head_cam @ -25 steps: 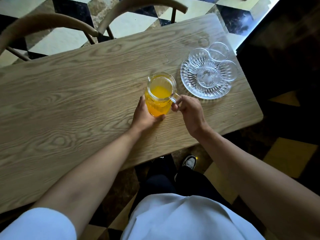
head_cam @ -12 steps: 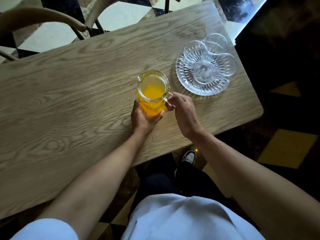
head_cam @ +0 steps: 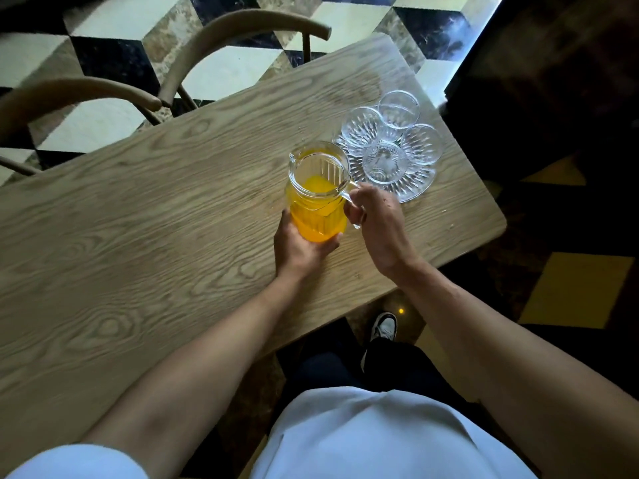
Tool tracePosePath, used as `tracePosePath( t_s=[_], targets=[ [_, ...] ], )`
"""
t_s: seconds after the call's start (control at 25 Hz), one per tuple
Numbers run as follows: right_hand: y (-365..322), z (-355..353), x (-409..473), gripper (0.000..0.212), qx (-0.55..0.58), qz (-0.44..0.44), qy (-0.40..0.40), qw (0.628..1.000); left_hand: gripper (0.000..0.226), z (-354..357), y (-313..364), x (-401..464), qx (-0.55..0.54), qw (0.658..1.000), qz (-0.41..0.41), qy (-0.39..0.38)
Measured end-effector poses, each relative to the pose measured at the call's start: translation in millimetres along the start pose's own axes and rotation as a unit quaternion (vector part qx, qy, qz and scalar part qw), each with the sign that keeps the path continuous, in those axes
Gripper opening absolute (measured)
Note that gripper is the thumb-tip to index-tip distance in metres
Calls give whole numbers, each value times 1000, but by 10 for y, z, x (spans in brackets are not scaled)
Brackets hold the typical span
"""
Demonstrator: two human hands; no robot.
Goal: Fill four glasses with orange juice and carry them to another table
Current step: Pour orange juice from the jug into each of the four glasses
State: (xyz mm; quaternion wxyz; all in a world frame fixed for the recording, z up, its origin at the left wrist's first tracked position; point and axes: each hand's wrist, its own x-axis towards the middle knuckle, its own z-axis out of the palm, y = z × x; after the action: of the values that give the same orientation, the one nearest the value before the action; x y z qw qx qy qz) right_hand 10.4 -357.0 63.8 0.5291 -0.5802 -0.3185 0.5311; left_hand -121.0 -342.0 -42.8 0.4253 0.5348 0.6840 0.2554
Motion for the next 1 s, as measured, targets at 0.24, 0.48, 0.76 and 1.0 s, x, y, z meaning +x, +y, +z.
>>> tracePosePath(
  t_s=[0.24, 0.48, 0.76, 1.0],
  targets=[
    [-294, -557, -129, 25, -28, -4, -5, 1000, 90, 404, 342, -245, 3, 999, -11, -52],
    [-502, -1323, -165, 27, -27, 8, -67, 997, 87, 1067, 605, -595, -3, 997, -38, -73],
    [-622, -2046, -5, 33, -42, 48, -132, 989, 75, 1775, 894, -839, -61, 992, -96, -60],
    [-774, -2430, 191, 37, -77, 69, -123, 987, 85, 2136, 1030, -760, -91, 986, -93, -100]
  ],
)
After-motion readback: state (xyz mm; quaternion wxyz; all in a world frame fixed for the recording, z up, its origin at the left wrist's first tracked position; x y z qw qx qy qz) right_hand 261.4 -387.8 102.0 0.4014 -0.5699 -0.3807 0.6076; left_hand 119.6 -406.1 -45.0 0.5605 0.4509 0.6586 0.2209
